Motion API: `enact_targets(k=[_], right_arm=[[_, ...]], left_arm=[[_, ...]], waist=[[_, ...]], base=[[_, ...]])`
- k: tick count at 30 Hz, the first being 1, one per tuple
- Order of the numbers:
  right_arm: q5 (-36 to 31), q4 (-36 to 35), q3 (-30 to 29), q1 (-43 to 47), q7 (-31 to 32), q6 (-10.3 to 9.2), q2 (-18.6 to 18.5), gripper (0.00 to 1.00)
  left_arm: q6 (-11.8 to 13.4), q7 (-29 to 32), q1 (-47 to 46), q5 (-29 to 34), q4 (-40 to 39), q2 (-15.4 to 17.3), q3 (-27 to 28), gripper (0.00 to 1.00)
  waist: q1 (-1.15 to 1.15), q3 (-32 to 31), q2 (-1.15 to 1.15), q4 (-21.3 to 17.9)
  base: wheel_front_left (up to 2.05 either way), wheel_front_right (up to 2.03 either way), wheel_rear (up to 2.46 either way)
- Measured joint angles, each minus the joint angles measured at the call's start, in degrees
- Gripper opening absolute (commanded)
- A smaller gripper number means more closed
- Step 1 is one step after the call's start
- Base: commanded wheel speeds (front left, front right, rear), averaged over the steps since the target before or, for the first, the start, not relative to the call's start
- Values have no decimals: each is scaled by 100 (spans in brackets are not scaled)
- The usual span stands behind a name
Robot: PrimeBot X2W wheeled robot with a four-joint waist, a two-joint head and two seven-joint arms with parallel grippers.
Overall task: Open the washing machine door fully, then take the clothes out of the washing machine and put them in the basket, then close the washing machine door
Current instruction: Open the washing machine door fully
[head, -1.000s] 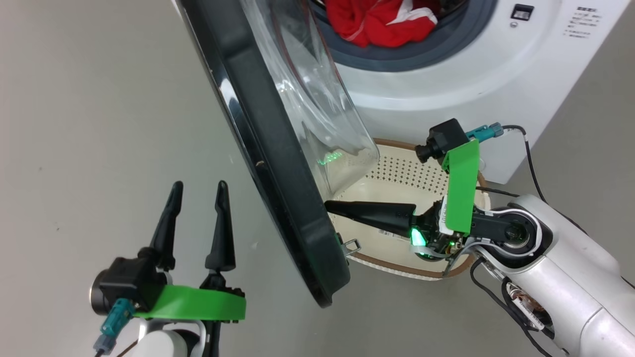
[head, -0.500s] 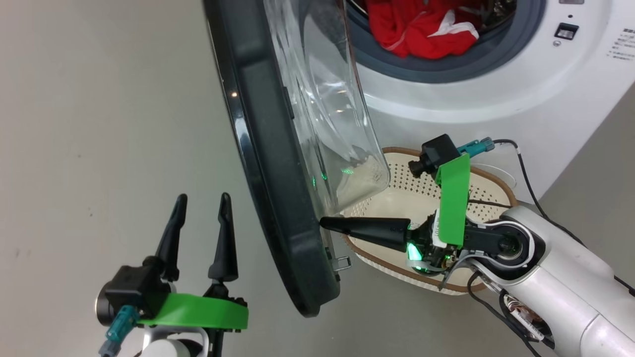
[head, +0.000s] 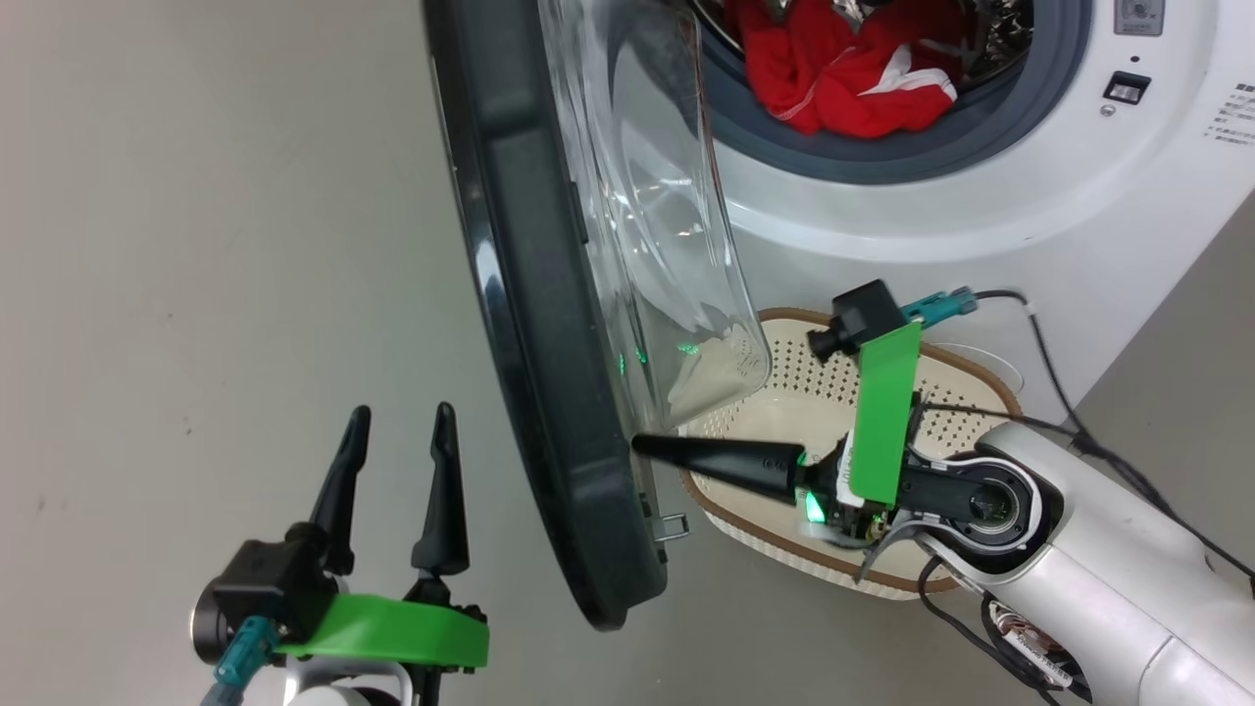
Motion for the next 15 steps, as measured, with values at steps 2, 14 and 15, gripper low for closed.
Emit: enact_targets(k=[2, 14, 15], right_arm=[[-297, 15, -4, -1, -330, 0, -20, 55], [-3445, 555, 360, -11, -2931, 0, -371, 100], [-3726, 682, 391, -11, -3175, 0, -377, 100]], left_arm=[[0, 0, 1, -1, 5, 0, 4, 100], [-10, 0, 123, 5, 49, 2, 233, 100], [-14, 0, 135, 12, 44, 2, 260, 100]], waist=[[0, -15, 0, -27], [0, -142, 0, -249], [0, -152, 0, -273]], base=[[0, 0, 0], [0, 0, 0], [0, 0, 0]])
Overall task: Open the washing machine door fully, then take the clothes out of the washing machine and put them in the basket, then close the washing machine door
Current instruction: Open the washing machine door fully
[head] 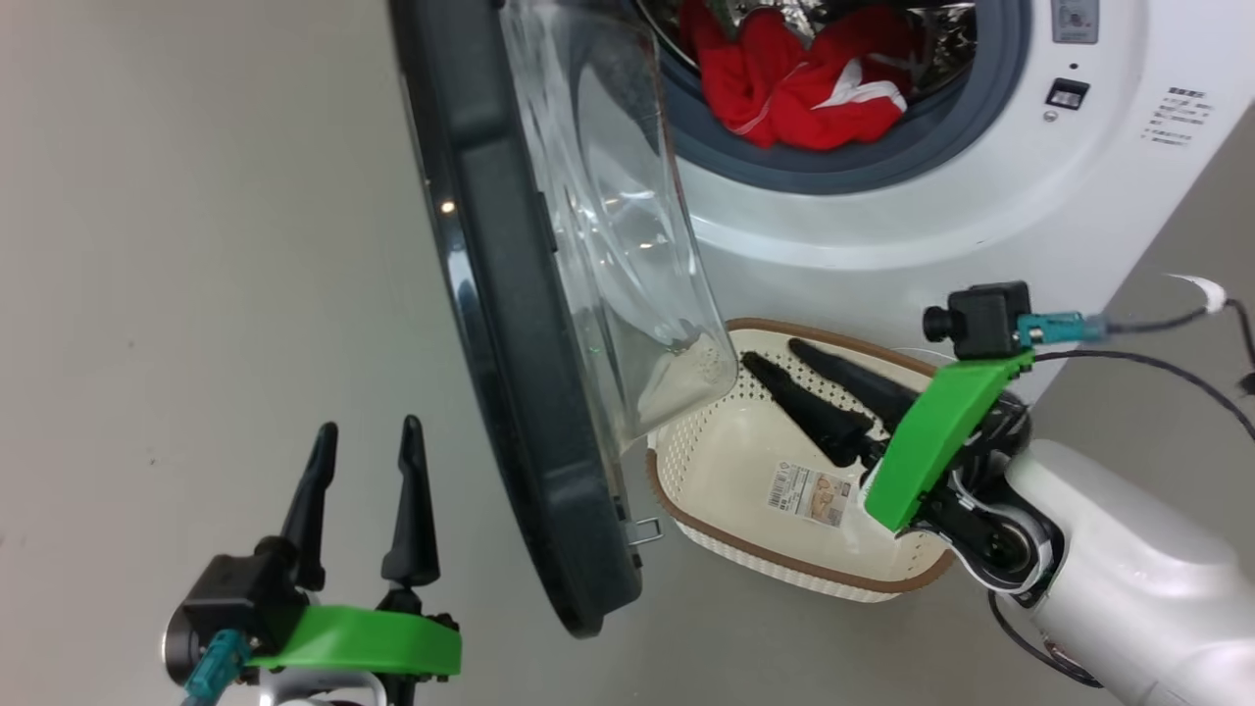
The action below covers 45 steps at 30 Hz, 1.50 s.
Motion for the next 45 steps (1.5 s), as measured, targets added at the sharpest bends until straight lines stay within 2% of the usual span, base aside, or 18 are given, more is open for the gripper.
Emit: enact_targets(k=[7, 11, 13, 20, 25, 32, 45], right_arm=[[-1483, 676, -163, 7, -1352, 1, 264, 100], [-2572, 1044, -690, 90, -1522, 1, 412, 100], [-3220, 1068, -1136, 260, -1523, 1, 555, 100], [-5643, 433, -2929, 1239, -1563, 1, 1206, 100], [-6700, -310, -3752, 1980, -1563, 1, 1717, 100], [-7116, -865, -4202, 2642, -1564, 1, 1908, 100], [-7069, -987, -4228, 2930, -1563, 1, 1958, 100]], left_arm=[[-44, 0, 108, 53, -20, 1, 152, 100], [-46, 0, 178, 53, -20, 0, 191, 100], [-46, 0, 199, 53, -24, 1, 220, 100], [-49, 0, 208, 53, -73, 1, 254, 100], [-51, 0, 225, 53, -130, 2, 254, 100], [-51, 0, 225, 53, -146, 2, 194, 100], [-51, 0, 226, 94, -83, 2, 181, 100]], waist=[[0, -68, 0, -148], [0, -108, 0, -192], [0, -121, 0, -205], [0, -138, 0, -197], [0, -131, 0, -163], [0, -139, 0, -66], [0, -171, 0, -93]], base=[[0, 0, 0], [0, 0, 0], [0, 0, 0], [0, 0, 0], [0, 0, 0], [0, 0, 0], [0, 0, 0]])
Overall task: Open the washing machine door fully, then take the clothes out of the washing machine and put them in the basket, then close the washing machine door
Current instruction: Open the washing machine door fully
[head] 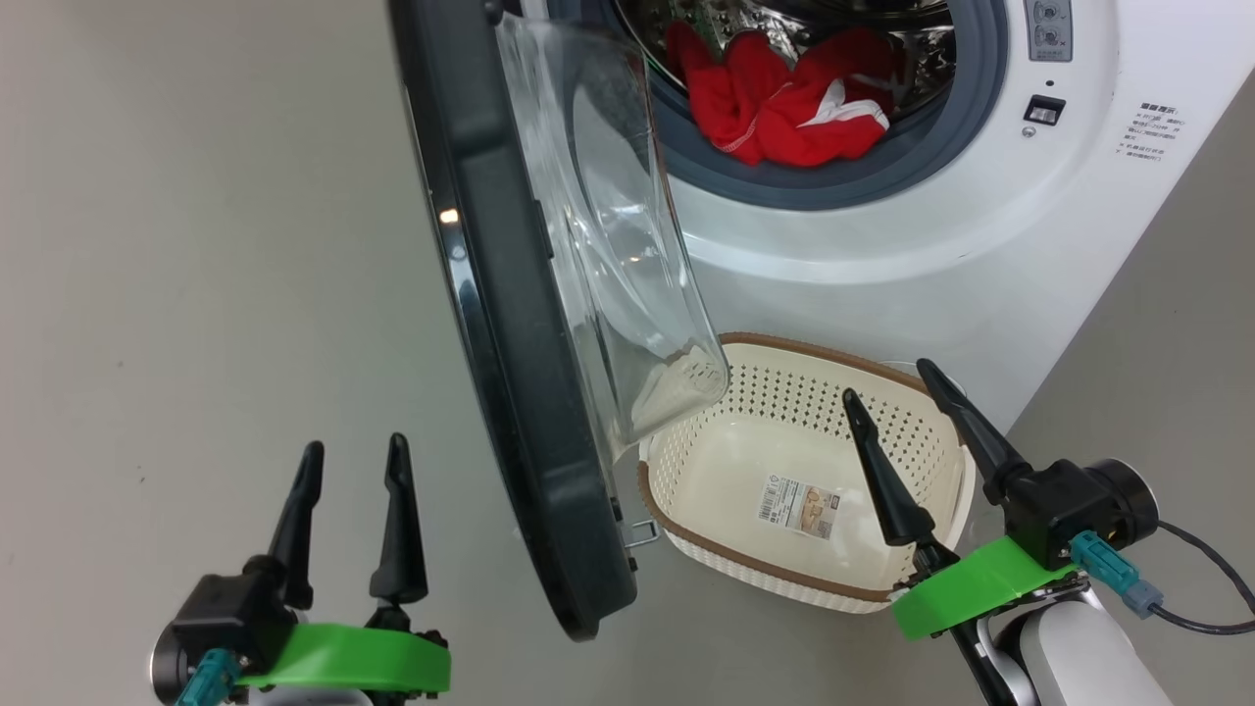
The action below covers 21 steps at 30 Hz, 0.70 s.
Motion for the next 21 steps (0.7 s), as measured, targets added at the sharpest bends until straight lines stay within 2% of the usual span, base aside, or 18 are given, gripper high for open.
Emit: enact_targets(k=[2, 4, 6, 9, 15, 21], right_arm=[[3, 5, -1, 23, 0, 0, 0, 100], [9, 5, -4, 22, 0, 0, 1, 100], [38, 7, -9, 22, 0, 0, 1, 100], [60, 12, -18, 22, 0, 0, 1, 100], [134, 11, -75, 22, 0, 0, 1, 100], [149, 10, -111, 23, 0, 1, 4, 100]], left_arm=[[-1, 0, 0, 1, 10, 0, -2, 100], [-1, 0, 0, 11, 18, 0, -11, 44], [1, 0, 0, 82, -22, 0, -31, 10], [8, 0, -1, 208, -235, 1, -38, 0], [15, 0, 0, 294, -799, 1, -44, 0], [65, -1, 0, 416, -1800, 7, -42, 0]], waist=[[0, -5, 0, 1], [0, -13, 0, 5], [0, -24, 0, 7], [0, -41, 0, 16], [0, -59, 0, 14], [0, -72, 0, -3]], base=[[0, 0, 0], [0, 0, 0], [0, 0, 0], [0, 0, 0], [0, 0, 0], [0, 0, 0]])
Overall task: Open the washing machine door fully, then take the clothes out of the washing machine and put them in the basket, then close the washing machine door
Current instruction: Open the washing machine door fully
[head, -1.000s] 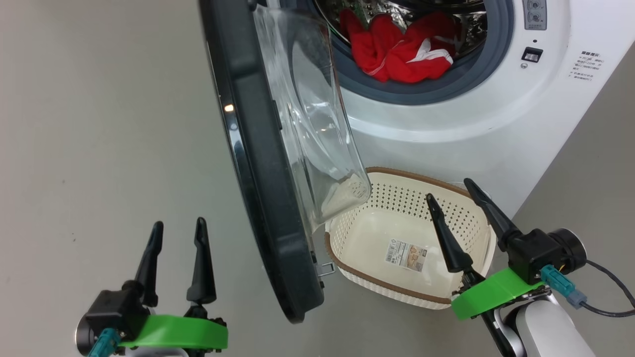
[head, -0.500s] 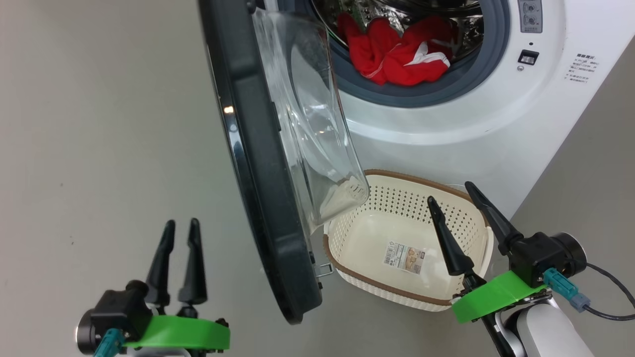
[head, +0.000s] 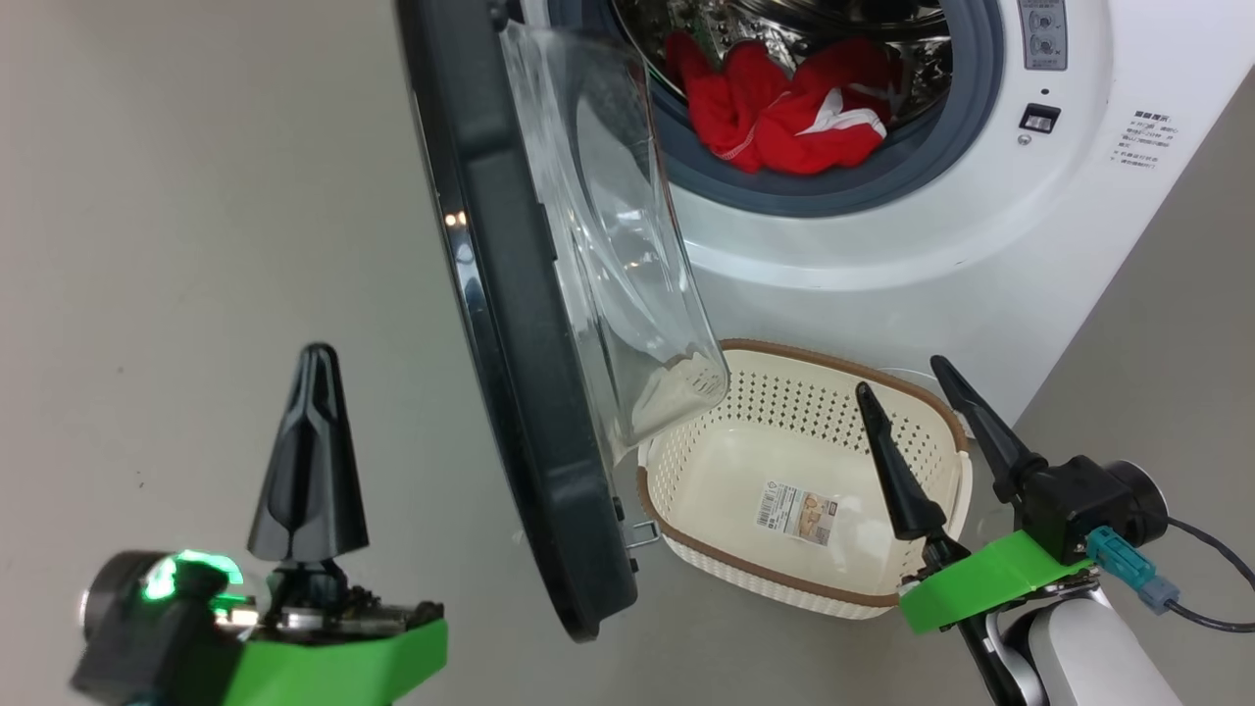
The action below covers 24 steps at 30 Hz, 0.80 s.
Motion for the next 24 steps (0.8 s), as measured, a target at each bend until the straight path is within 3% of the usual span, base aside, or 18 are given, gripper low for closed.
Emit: enact_targets(k=[8, 12, 17, 24], right_arm=[[7, 0, -4, 5, 0, -1, 1, 100], [7, 4, 3, 5, 0, -1, 1, 100], [7, 9, 0, 2, -1, 0, 1, 100], [5, 22, -8, -9, 0, -1, 1, 100]], left_arm=[[1, 4, 2, 145, -920, 10, -234, 0], [-16, 325, 0, 154, -1427, 33, -500, 0], [-230, 998, -3, 119, -1761, 88, -945, 0], [-419, 1792, -5, -142, -1912, 99, -1558, 0]], waist=[[0, 7, 0, -39], [0, 51, 0, -83], [0, 117, 0, -137], [0, 207, 0, -187]], base=[[0, 0, 0], [0, 0, 0], [0, 0, 0], [0, 0, 0]])
